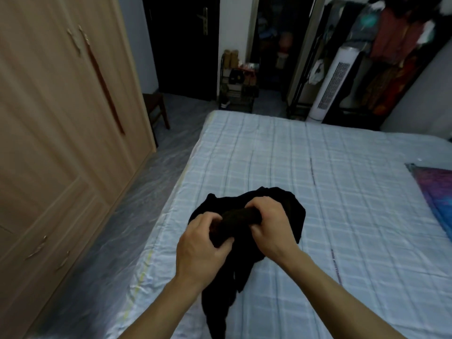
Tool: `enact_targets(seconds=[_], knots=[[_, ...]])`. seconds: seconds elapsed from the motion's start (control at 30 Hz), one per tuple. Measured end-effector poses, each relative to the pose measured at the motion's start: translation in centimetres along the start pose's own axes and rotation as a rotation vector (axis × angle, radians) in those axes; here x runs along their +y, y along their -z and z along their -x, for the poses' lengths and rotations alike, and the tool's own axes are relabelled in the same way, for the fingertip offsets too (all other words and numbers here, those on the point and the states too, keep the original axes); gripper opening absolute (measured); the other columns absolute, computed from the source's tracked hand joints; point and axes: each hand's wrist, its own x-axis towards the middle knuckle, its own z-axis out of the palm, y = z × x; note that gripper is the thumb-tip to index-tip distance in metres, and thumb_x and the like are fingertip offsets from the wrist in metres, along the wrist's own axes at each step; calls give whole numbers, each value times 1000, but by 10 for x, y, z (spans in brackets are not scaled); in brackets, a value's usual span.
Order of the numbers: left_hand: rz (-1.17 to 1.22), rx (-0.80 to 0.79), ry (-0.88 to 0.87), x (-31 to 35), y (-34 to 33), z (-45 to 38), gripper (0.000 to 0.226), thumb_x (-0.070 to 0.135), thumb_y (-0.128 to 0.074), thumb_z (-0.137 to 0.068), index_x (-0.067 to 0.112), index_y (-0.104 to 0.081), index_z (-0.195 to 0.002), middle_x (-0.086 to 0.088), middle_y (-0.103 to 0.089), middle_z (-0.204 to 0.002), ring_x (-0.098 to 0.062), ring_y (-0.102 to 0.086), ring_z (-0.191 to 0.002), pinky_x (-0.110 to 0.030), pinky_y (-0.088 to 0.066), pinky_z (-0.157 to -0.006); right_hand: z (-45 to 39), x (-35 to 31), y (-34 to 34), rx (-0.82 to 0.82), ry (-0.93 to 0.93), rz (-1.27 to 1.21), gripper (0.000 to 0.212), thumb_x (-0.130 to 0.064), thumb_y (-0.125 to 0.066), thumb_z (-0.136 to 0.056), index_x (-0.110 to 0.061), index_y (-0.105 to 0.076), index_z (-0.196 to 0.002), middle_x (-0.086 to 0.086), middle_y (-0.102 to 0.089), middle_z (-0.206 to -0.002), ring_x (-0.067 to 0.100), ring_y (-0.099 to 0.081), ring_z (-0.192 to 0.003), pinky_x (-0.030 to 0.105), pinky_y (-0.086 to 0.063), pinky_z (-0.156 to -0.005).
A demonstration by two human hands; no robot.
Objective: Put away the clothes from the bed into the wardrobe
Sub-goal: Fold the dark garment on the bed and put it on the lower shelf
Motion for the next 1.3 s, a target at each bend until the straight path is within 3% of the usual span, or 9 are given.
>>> enact_targets(seconds=[0.1,0.2,0.3,0.47,0.6,0.77,0.87,1.1,1.3], knots=[[-13,-21,100,10,-12,21,54,43,-75,-66,36,-46,-112,17,-54,-106,-8,-54,-101,-28,-49,-82,0,-15,21,52,-46,-25,17,-4,-60,-71,-19,-60,-79,-10,-61,-76,6,-55,-76,22,-43,-71],[-2,-9,154,25,-17,34,55,36,-73,-72,34,-42,-116,13,-52,-111,-11,-52,-106,-28,-47,-83,5,-32,37,77,-58,-40,16,-3,-60,-72,-18,-60,-79,-9,-63,-74,9,-59,-73,26,-46,-66],[-30,-34,137,28,-10,42,48,34,-70,-76,34,-43,-115,14,-52,-109,-10,-53,-103,-28,-48,-79,13,-45,52,128,-77,-50,21,2,-62,-75,-18,-58,-77,-8,-63,-70,9,-60,-67,26,-47,-61],[-79,-132,81,20,6,60,25,30,-65,-80,33,-49,-98,14,-56,-89,-11,-60,-84,-25,-46,-66,27,-68,81,274,-102,-78,26,12,-54,-72,-14,-57,-77,-4,-60,-66,11,-56,-64,15,-40,-55],[-34,-107,-7,33,19,76,16,29,-67,-83,29,-54,-93,14,-57,-82,-9,-58,-74,-27,-48,-64,41,-87,106,365,-64,-57,24,11,-56,-72,-13,-57,-76,-4,-59,-65,8,-55,-62,15,-39,-54],[-242,-60,-188,53,49,86,23,32,-63,-82,31,-40,-78,7,-55,-70,-20,-60,-63,-37,-47,-53,73,-102,155,425,-21,-49,22,7,-62,-77,-14,-58,-77,-3,-61,-69,11,-56,-65,25,-45,-57],[-410,-14,-302,79,80,86,19,30,-65,-81,27,-47,-85,5,-58,-77,-24,-62,-69,-38,-49,-55,101,-109,191,465,35,-17,22,7,-64,-76,-15,-59,-78,-3,-61,-71,11,-56,-68,29,-46,-61],[-829,203,-638,192,152,96,30,18,-76,-77,17,-54,-98,-3,-54,-78,-27,-57,-66,-33,-41,-42,174,-118,276,573,183,62,20,3,-68,-82,-15,-61,-87,-3,-60,-82,13,-58,-75,31,-49,-67],[-1040,330,-687,270,189,114,44,4,-78,-66,14,-56,-103,-6,-57,-85,-30,-57,-73,-33,-32,-52,194,-129,325,627,210,20,16,-6,-70,-87,-17,-59,-85,-5,-57,-80,11,-56,-73,22,-43,-67]])
